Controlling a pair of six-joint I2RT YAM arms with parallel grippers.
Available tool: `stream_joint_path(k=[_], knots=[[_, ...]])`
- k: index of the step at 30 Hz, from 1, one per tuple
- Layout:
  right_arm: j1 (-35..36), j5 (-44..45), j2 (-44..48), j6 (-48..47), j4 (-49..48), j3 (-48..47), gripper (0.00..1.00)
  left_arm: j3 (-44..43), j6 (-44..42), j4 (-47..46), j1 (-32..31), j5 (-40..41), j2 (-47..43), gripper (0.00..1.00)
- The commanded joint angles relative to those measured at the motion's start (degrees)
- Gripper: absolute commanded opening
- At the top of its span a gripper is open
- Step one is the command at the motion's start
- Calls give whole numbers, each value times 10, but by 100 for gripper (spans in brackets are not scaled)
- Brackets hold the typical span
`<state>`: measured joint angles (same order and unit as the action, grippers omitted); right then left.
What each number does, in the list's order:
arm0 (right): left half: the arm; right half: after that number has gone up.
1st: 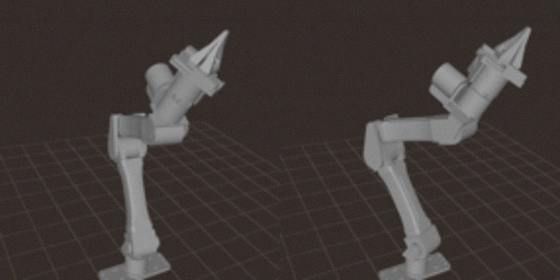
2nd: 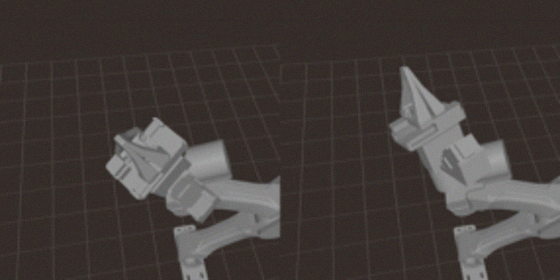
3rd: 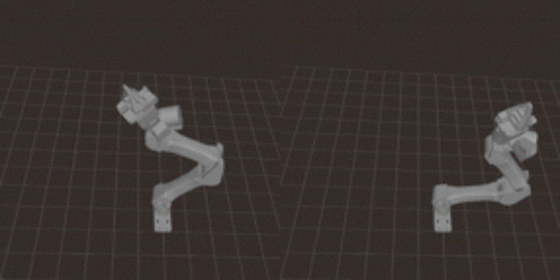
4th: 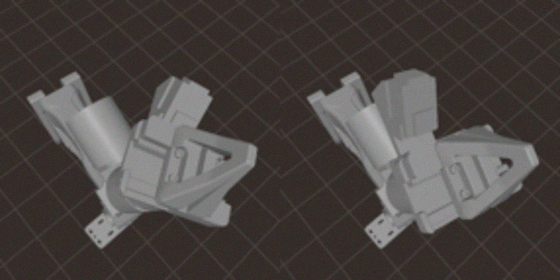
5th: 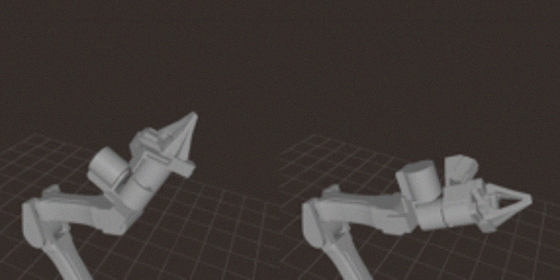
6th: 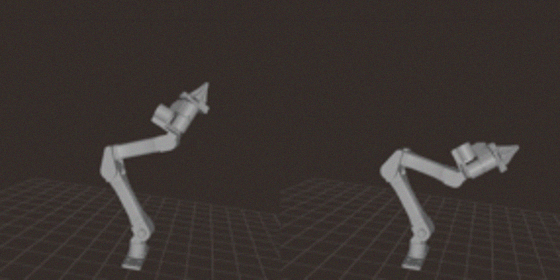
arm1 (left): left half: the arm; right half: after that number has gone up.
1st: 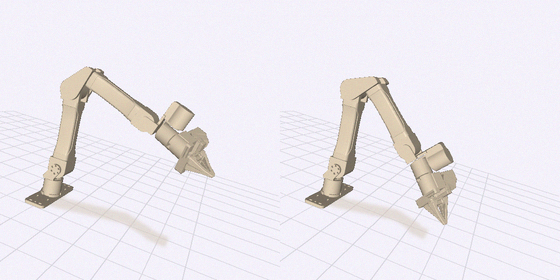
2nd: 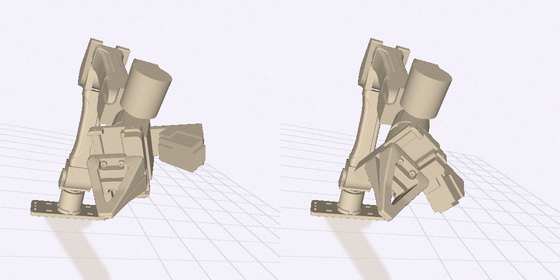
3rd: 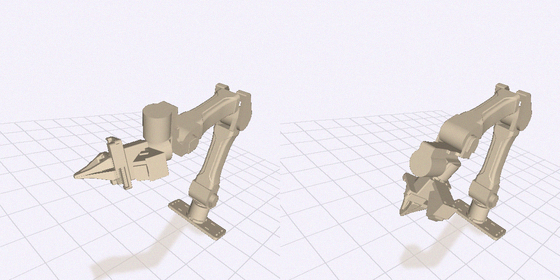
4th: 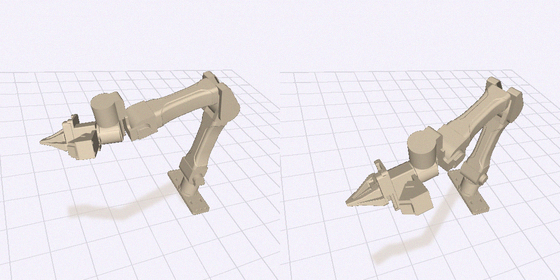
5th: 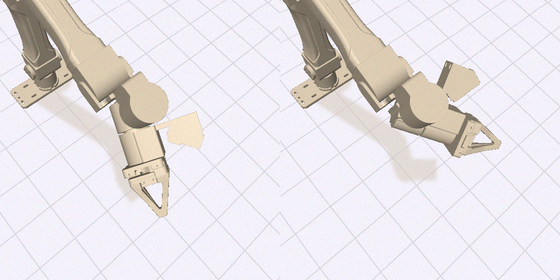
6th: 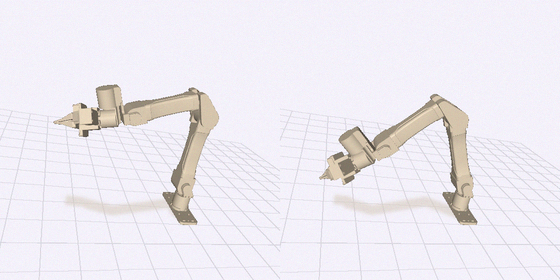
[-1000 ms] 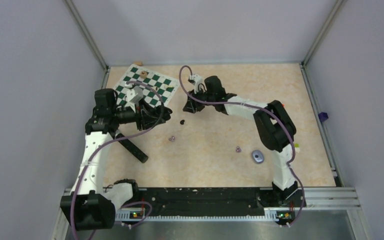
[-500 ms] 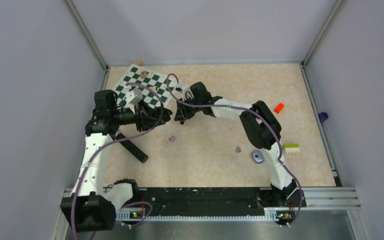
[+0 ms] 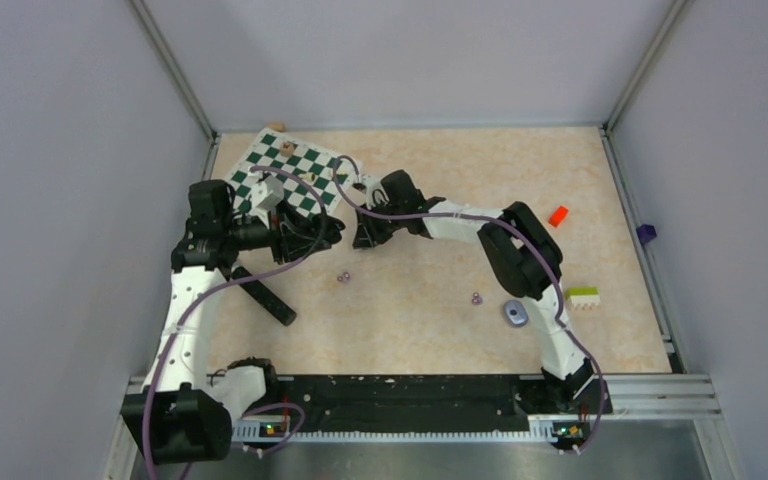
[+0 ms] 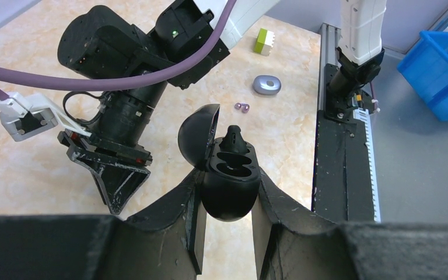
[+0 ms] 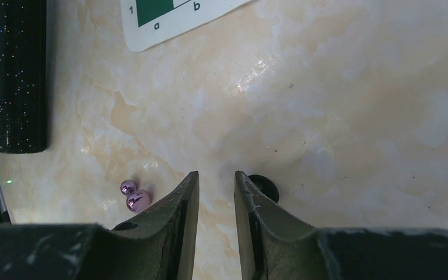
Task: Insert the wireless bluetooth earbuds into the charging case
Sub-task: Pick up the left earbud from the center of the board.
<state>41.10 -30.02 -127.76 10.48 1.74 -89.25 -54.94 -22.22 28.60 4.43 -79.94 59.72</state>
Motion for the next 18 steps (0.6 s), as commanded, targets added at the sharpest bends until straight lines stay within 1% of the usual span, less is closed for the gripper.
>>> stream_joint_path(k=[1,5,10,18], knots=[[6,19,30,-26,17,18,29,2,3,-21,3,-23,-11,0],[6,25,63,-44,20,43,29,3,3,-23,4,-25,-12,0],[1,31,88,-66,49,64,28,4,4,-24,4,-27,-11,0],[-27,50,144,-86,46,116,28,3,4,-24,4,-30,-14,0]])
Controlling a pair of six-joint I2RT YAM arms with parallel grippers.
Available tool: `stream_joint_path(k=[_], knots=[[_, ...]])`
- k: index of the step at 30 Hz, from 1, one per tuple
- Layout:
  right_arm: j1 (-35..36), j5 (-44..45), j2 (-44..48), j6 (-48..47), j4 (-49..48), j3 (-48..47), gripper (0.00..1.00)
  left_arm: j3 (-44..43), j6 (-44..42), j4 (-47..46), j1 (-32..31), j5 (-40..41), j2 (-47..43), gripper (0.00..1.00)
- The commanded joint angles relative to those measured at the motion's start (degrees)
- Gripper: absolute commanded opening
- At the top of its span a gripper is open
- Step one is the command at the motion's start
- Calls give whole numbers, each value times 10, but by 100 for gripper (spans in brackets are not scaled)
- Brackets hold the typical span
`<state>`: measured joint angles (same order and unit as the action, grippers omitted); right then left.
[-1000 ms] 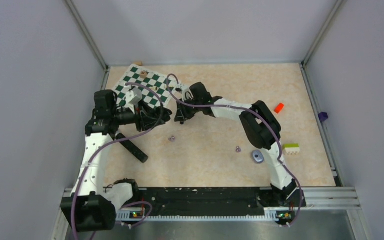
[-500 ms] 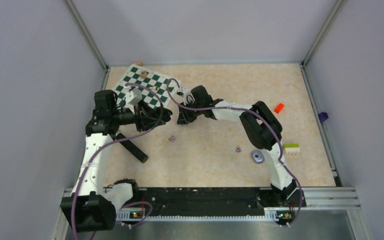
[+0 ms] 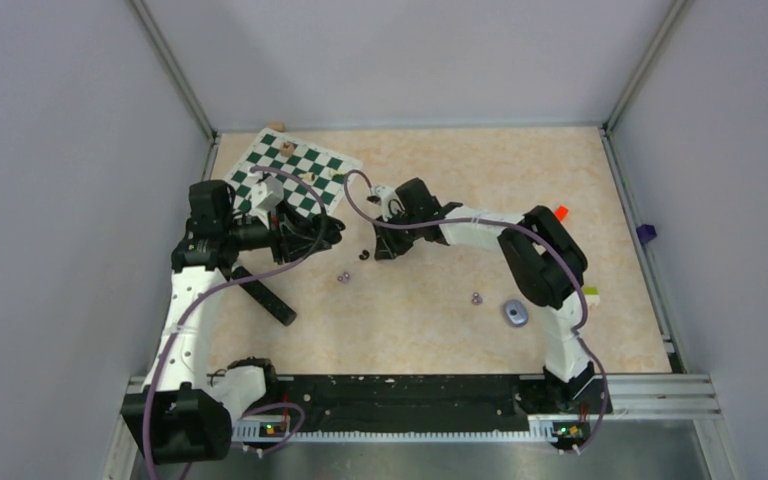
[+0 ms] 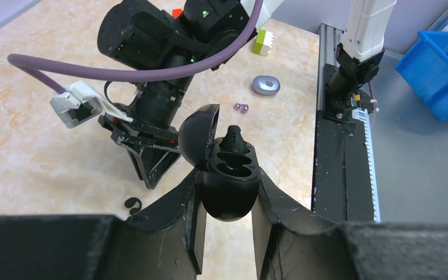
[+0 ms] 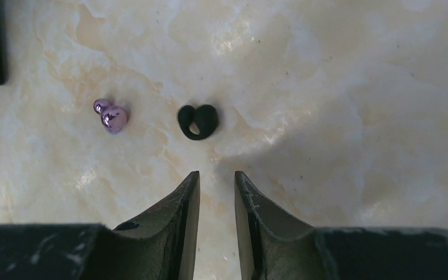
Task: Insert the wireless bluetooth earbuds into the charging case
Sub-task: Pick up the left earbud from the center of the board.
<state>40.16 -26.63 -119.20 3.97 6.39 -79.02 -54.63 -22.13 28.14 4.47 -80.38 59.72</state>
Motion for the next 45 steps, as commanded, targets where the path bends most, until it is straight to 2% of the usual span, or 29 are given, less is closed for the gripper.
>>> stream_joint_path(k=[1,8,15,20,25,27,31,39,45], knots=[[-22,18,64,-22,-2,17,28,0,4,-20,4,-26,-14,0],[-27,-10,84,-54,-24,21,29,0,5,-21,4,-26,-13,0],[8,-87,107,-227,-59,50,37,1,4,-22,3,-24,-12,0],[12,-191,100,-406,-22,57,39,1,5,-22,4,-24,-11,0],[13,-162,90,-538,27,61,39,0,6,-22,4,-25,-12,0],[14,-151,87,-563,30,66,39,0,8,-23,5,-25,-11,0],[14,-143,72,-547,20,58,39,-2,12,-23,5,-28,-12,0],[14,-102,-1,-340,-17,-39,36,-3,15,-24,9,-30,-12,0],[14,-77,-40,-271,-11,-82,35,-3,15,-24,12,-33,-14,0]])
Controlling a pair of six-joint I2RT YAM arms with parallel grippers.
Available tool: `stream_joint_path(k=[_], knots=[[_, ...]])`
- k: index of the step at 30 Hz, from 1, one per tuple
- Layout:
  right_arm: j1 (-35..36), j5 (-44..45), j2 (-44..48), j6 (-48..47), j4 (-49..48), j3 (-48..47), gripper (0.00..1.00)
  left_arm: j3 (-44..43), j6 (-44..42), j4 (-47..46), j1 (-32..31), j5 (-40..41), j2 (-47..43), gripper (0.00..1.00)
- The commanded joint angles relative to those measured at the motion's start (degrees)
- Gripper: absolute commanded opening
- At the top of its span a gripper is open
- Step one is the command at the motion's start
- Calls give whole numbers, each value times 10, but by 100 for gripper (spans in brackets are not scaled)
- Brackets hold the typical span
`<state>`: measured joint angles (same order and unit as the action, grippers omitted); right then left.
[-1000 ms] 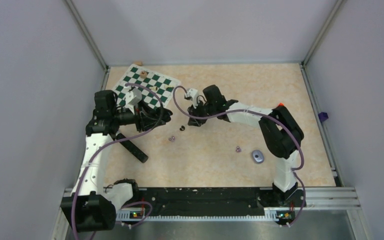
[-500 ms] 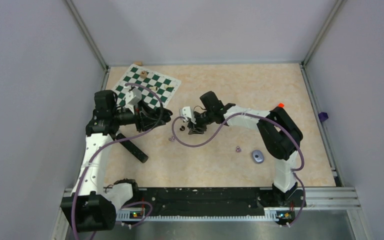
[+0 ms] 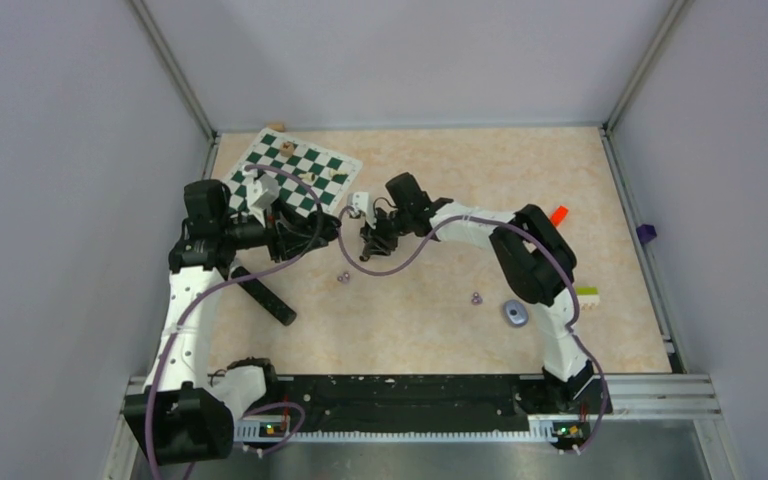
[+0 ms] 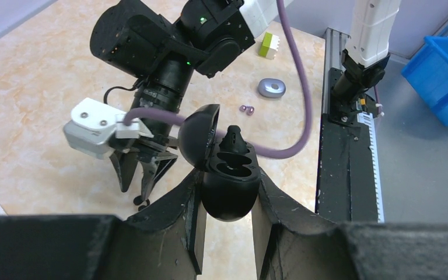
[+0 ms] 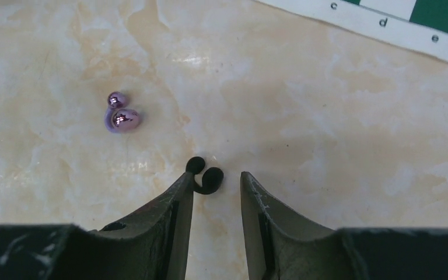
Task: Insert the wireless bluetooth earbuds into the charging case
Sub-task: Pick up the left earbud from the center of the board.
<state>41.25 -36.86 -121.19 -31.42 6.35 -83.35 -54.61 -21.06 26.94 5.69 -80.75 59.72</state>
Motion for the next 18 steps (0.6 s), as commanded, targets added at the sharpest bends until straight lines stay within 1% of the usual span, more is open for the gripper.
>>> stream_joint_path(k=[1,10,15,18], knots=[[3,30,-25,92,-9,-43,35,-2,4,-12,-1,-30,-14,0],[3,35,-50,141,-7,-49,33,-3,4,-13,-1,-32,-14,0],[3,37,-56,154,-7,-57,29,-4,5,-12,0,-32,-14,0],[3,38,-56,156,-5,-59,24,-3,5,-13,0,-32,-14,0]])
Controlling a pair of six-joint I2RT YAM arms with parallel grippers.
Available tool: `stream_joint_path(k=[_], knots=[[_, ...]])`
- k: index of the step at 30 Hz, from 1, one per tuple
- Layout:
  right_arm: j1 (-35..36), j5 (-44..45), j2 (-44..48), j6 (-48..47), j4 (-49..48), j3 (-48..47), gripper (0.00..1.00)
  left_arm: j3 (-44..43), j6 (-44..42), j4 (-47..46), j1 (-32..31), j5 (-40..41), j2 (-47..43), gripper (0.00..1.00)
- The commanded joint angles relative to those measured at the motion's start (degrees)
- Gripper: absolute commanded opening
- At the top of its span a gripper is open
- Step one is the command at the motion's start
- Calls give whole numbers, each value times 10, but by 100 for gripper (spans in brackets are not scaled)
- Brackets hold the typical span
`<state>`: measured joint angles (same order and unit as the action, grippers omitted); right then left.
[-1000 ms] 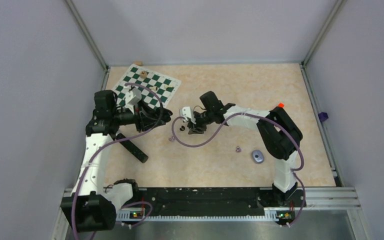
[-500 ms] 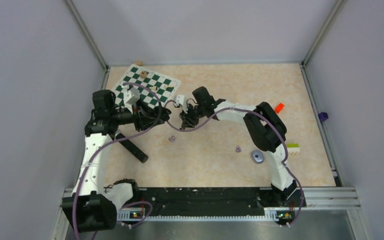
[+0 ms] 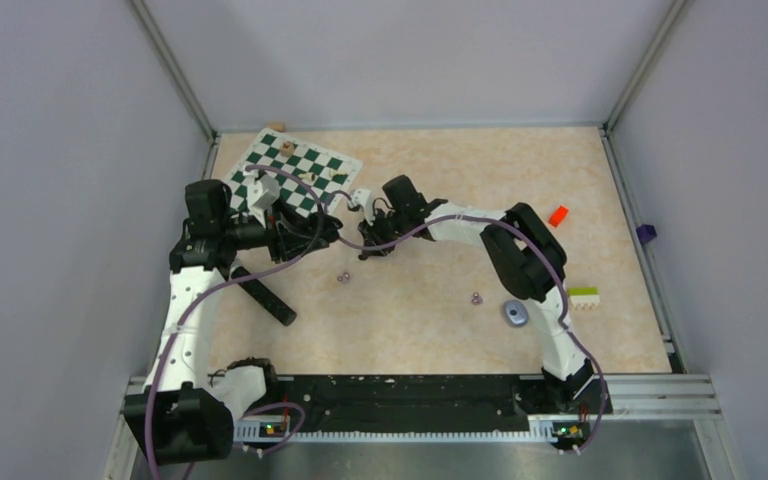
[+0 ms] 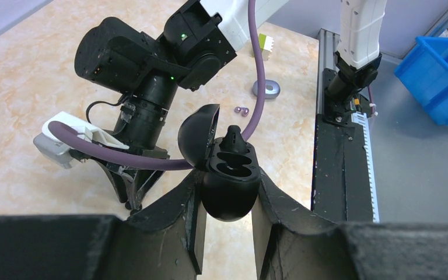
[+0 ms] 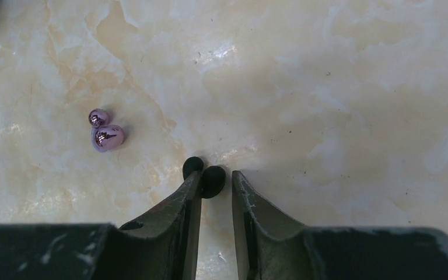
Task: Insert the wireless bluetooth earbuds into the charging case
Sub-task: Pick up the left earbud from the center of the board.
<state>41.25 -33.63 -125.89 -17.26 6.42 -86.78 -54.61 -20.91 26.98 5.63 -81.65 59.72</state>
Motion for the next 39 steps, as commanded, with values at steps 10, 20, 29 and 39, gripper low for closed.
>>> stream_joint_path(k=[10,20,29,39], knots=[[-35,78,82,95,-30,37,21,-4,3,-12,1,-24,-15,0],[-87,165,182,141,-107,187,19,-2,2,-13,1,-26,-16,0],[-64,17,220,-2,-217,258,28,-4,4,-13,2,-26,-13,0],[-1,-14,144,26,-161,149,29,-6,6,-12,8,-26,-11,0]])
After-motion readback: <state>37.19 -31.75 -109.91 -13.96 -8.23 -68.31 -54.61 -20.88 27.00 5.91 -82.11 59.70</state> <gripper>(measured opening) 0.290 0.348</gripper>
